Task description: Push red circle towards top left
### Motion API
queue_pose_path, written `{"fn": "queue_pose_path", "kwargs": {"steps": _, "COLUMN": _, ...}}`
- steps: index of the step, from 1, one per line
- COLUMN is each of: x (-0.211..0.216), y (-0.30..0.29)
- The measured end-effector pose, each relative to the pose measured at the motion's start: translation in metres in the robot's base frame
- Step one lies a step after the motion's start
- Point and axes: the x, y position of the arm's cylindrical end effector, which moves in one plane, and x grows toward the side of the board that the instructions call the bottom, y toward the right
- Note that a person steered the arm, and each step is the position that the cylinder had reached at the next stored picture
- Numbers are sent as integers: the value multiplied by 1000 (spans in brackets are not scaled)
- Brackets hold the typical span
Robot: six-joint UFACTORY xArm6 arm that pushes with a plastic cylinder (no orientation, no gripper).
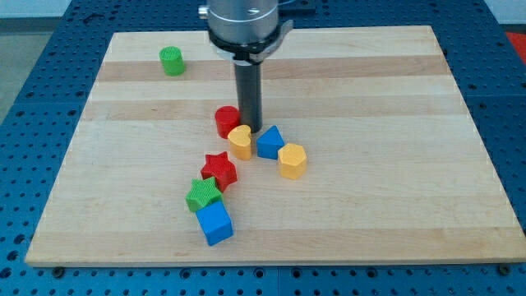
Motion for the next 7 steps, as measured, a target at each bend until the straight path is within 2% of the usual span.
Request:
{"fn": "queue_pose_path", "kwargs": {"steps": 2, "x": -5, "y": -51}}
{"fn": "queue_pose_path", "kwargs": {"steps": 5, "x": 17, "y": -119}}
{"fn": "queue_pose_path", "kwargs": {"steps": 7, "x": 25, "y": -141}}
